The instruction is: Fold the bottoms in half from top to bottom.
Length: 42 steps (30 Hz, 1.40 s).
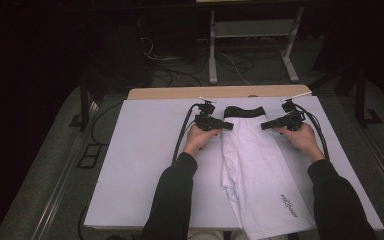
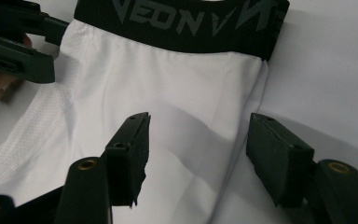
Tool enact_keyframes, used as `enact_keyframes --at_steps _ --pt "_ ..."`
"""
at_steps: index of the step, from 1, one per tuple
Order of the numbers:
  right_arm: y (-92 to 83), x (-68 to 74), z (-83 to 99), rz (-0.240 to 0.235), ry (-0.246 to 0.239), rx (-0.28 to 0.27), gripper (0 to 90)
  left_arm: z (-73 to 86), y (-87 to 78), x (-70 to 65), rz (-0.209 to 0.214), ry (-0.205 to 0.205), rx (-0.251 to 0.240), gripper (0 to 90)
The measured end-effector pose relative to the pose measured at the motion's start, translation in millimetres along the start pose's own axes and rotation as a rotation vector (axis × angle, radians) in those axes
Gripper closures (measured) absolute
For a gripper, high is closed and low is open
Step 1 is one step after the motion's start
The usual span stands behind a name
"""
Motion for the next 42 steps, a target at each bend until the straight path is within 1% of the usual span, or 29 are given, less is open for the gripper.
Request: enact_keyframes --at_steps 2,4,5,6,8,11,12,13,15,18,20,22,23,24,29,32,34,38,39,42 --pt "-0.6 0.6 0.5 0.007 -0.005 0.004 39.4 0.1 0.0 0.2 -0.004 -0.003 0.003 38.9" --pt "-0.8 0.8 1.0 0.01 0.001 0.01 44.4 0.3 0.4 0.5 0.0 -0.006 0.006 41.9" --pt "-0.8 0.9 1.1 0.007 0.004 0.014 45.5 0.6 1.1 0.5 0.004 -0.009 0.006 45.1" --pt "-0.4 1.2 1.3 -0.002 0.01 0.016 47.8 0.9 1.8 0.4 0.01 -0.011 0.005 47.0" --pt "0.9 2.8 1.7 -0.001 0.013 0.02 52.6 1.6 3.8 -0.6 0.018 -0.015 0.009 51.9" --pt "3.6 5.3 2.1 -0.006 0.024 0.028 62.5 1.7 5.9 -2.4 0.011 -0.015 0.015 58.5" --pt "4.2 5.7 2.1 0.001 0.026 0.027 66.0 1.7 6.5 -2.7 0.002 -0.018 0.015 61.0" --pt "4.7 6.7 1.9 0.027 0.027 0.029 71.0 1.8 6.7 -2.5 -0.002 -0.019 0.016 63.8" --pt "5.4 7.7 2.1 0.055 0.026 0.03 77.8 2.1 7.4 -2.3 -0.013 -0.024 0.014 68.7" --pt "6.9 10.2 2.7 0.081 0.026 0.036 85.7 2.7 9.8 -2.5 -0.015 -0.025 0.016 76.4" --pt "7.0 12.5 2.3 0.093 0.027 0.044 87.2 2.9 11.7 -3.3 -0.015 -0.027 0.018 81.1" --pt "6.5 13.3 2.0 0.102 0.029 0.049 87.7 2.9 12.5 -3.2 -0.016 -0.038 0.016 84.3" --pt "6.0 13.4 2.2 0.101 0.031 0.046 87.9 2.8 12.7 -3.4 -0.015 -0.046 0.015 85.1" --pt "4.9 12.8 2.6 0.092 0.037 0.035 87.9 2.6 12.5 -3.7 -0.018 -0.044 0.016 85.7" --pt "-4.5 9.2 4.4 -0.014 0.091 -0.045 88.0 1.0 9.3 -6.7 -0.03 -0.036 0.016 86.3" --pt "-12.2 9.1 5.4 -0.061 0.106 -0.083 88.0 -0.9 5.2 -9.2 -0.02 -0.035 0.007 86.3" --pt "-17.3 10.5 7.0 -0.073 0.109 -0.106 88.0 -1.7 2.3 -11.4 -0.02 -0.025 0.002 86.3" --pt "-26.6 14.3 9.0 -0.075 0.095 -0.128 88.0 -0.4 -0.7 -15.7 -0.001 -0.029 -0.017 86.3" --pt "-28.8 15.8 9.2 -0.066 0.084 -0.129 87.9 0.1 -1.4 -16.5 0.006 -0.029 -0.02 86.3" --pt "-32.1 19.1 9.4 -0.064 0.073 -0.139 87.9 1.7 -4.7 -19.5 0.014 -0.033 -0.032 86.3"
Point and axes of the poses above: each handheld gripper's, and its own axes: y roughly forward along the jaws, z roughly out of its underside, x roughly to its left, the point moved 2 cm from there along y, roughly forward along the jaws, and after that the axes turned 2 degrees about -z, right-handed, at the moved point
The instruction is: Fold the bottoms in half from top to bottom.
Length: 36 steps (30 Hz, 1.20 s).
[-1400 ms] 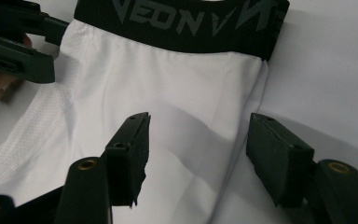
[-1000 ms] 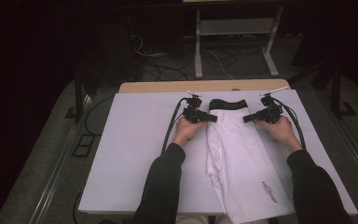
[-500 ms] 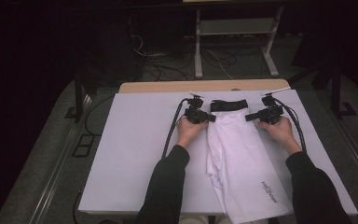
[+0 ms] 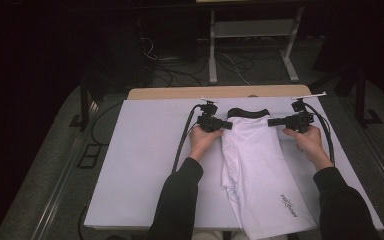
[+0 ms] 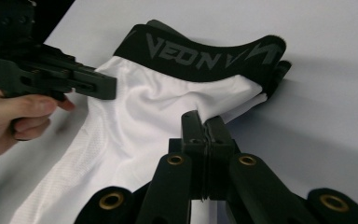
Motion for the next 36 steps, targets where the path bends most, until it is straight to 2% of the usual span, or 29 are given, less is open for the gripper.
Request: enact_keyframes --at_steps 2,7,13,27,36 --pt "-1.1 1.5 1.0 0.013 -0.018 -0.006 88.0 1.8 -3.7 -2.2 0.013 -0.002 -0.007 86.3" --pt "-0.6 1.6 5.3 -0.001 -0.015 -0.031 87.9 3.7 -11.1 -6.7 0.018 0.013 -0.01 86.2" --pt "-2.2 3.7 8.5 -0.009 -0.02 -0.044 87.9 4.9 -16.6 -10.6 0.038 0.008 -0.024 86.2" --pt "-11.7 8.5 16.9 -0.026 -0.028 -0.064 87.9 1.8 -25.0 -25.8 0.039 0.024 -0.028 86.2" --pt "-18.6 14.4 25.1 -0.042 -0.027 -0.083 87.9 9.0 -29.9 -34.0 0.054 0.021 -0.038 86.2"
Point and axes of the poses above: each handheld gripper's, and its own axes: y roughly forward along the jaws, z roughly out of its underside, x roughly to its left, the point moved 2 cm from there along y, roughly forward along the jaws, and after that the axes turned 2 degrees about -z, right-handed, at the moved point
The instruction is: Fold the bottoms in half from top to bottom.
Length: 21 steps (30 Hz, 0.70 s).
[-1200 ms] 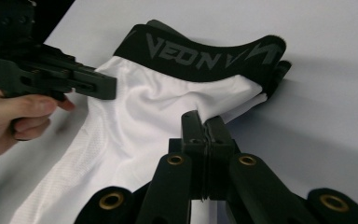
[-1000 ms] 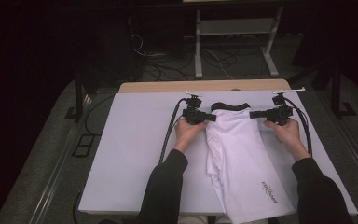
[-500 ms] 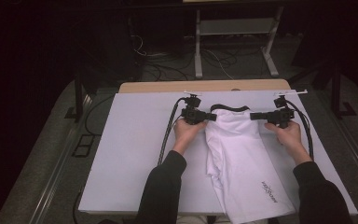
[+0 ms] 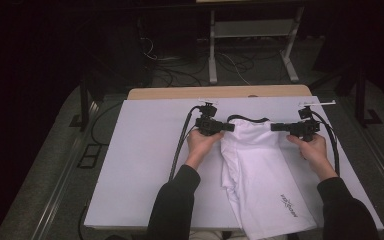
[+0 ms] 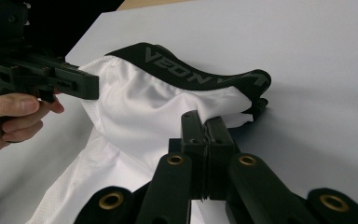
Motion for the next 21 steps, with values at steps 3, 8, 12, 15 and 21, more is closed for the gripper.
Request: enact_keyframes --at_steps 3,8,12,15,21 --pt "-1.4 2.3 2.3 0.0 -0.003 0.002 87.9 4.1 -0.8 -1.3 0.012 -0.011 -0.006 86.2" --pt "-4.3 5.1 6.4 -0.008 0.003 -0.003 87.9 7.5 -4.9 -3.3 0.018 -0.015 -0.009 86.2" --pt "-5.2 8.2 9.2 -0.008 -0.008 0.003 87.9 9.4 -7.6 -7.8 0.009 -0.007 0.002 86.2" --pt "-5.1 8.3 12.3 -0.006 -0.007 0.009 87.9 12.2 -7.0 -10.9 0.0 -0.004 0.014 86.2" --pt "-9.4 12.7 17.4 -0.004 -0.009 0.012 87.9 13.8 -8.0 -16.9 0.001 0.002 0.026 86.2"
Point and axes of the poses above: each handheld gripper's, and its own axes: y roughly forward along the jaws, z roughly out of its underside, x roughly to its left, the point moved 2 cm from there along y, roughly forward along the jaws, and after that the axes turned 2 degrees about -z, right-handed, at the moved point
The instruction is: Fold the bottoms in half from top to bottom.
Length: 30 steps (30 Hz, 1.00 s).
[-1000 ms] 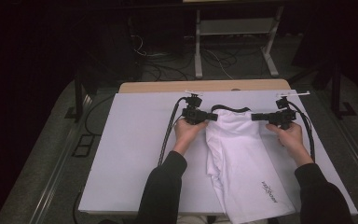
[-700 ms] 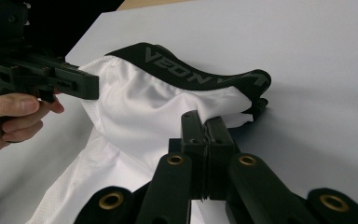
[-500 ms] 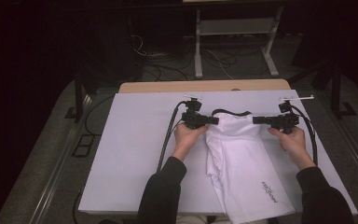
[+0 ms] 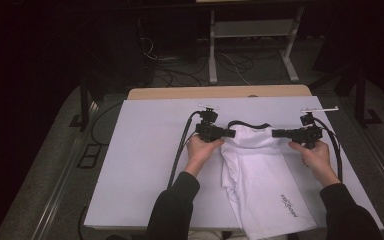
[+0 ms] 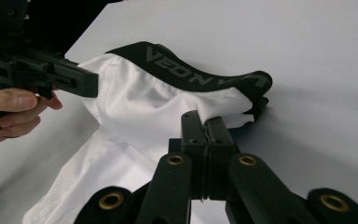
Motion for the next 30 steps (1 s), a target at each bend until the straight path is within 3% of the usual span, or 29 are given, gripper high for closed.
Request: enact_keyframes --at_steps 18,30 --pt "-17.8 17.6 9.5 -0.023 -0.03 0.006 87.8 10.1 -15.3 -24.7 0.067 0.059 0.036 86.2" --pt "-27.5 23.7 15.2 -0.029 -0.053 0.028 87.8 13.7 -18.5 -41.2 0.086 0.104 0.064 86.2"
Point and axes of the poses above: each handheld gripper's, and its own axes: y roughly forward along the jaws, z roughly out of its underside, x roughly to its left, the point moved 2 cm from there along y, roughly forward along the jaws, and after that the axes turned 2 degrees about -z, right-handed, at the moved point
